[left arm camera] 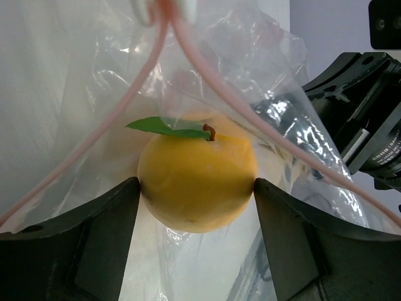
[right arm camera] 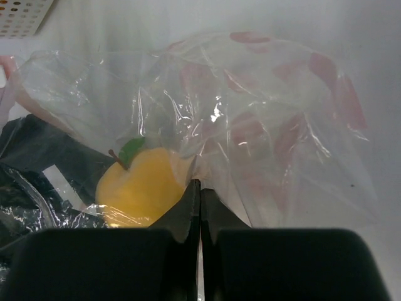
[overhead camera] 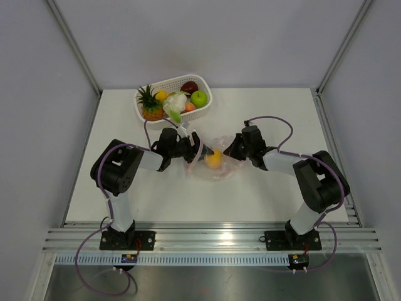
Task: Open the zip-top bag and remove the fake food
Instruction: Pick up the fake fruit from the zipper food storage bag.
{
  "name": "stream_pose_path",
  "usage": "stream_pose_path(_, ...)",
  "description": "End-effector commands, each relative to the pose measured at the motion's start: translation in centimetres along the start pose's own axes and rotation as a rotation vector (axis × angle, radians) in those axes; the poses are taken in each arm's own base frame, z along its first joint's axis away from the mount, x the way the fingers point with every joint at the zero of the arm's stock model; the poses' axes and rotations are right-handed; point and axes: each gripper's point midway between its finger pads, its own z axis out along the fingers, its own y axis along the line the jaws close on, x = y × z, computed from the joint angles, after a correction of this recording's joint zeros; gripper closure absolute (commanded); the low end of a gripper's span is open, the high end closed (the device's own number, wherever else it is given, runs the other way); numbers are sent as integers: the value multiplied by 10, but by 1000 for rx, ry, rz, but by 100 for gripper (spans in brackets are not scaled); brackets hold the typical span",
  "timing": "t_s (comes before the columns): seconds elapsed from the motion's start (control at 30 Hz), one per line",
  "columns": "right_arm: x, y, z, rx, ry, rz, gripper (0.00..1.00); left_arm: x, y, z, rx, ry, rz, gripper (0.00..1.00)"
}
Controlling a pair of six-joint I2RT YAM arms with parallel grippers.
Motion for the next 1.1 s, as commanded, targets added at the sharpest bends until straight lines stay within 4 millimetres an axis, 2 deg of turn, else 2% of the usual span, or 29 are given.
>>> stream_pose_path(0.0,0,46,3,-166,30,-15,100,-6,1,6,-21,-18,38,24)
stream_pose_path(0.47,3,54,5,-204,43,-25,100,-3,0,9,-31,-7,44,16)
stream_pose_path(0.6,3,52,5,-195,41,-28,100,-3,-1,9,-26,-3,44,23)
stream_pose_path(0.8,0,44,5,-142,24,-23,100,-1,-2,11,-12,7,39,44)
stream_pose_path(0.87,-8,38,3,-102,-15,-27,100,-1,-4,10,-2,6,39,50)
stream_pose_path(0.93,-11,29,0,-52,-31,-21,100,-3,-6,8,3,0,39,52)
stream_pose_path(1.07,-33,6,-14,71,-150,13,100,-5,-10,5,17,0,42,53)
